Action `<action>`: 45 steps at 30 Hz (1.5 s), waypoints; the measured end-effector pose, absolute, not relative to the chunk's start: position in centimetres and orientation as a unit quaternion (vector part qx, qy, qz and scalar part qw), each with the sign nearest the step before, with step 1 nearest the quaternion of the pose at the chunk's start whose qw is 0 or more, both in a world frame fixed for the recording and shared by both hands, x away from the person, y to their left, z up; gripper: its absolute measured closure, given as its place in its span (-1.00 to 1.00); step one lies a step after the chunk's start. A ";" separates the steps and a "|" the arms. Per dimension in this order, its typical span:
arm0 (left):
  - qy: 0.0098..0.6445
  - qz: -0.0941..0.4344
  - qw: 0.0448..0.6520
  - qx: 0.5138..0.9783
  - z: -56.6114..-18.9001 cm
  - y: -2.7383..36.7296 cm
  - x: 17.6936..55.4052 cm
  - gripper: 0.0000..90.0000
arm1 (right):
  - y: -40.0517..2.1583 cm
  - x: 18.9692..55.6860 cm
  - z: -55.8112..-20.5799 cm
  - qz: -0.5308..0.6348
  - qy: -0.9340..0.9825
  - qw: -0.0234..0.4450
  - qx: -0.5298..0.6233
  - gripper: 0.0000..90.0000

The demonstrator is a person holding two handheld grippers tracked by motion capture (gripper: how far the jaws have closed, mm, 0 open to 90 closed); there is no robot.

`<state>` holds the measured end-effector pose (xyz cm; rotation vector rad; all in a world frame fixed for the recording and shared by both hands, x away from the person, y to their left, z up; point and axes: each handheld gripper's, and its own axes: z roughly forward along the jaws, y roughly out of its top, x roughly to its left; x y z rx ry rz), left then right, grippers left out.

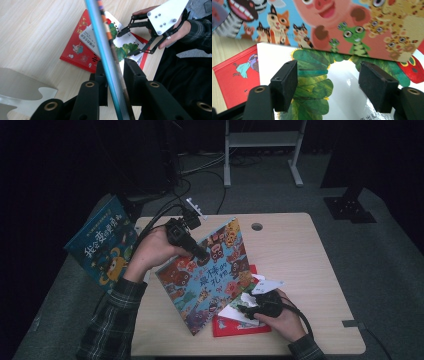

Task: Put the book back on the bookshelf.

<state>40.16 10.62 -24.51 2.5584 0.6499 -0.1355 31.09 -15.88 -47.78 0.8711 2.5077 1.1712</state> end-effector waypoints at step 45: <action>0.303 0.013 0.221 0.927 -21.0 20.4 36.0 0.79 | -16.3 31.5 -47.9 0.406 0.853 0.127 0.301 -0.33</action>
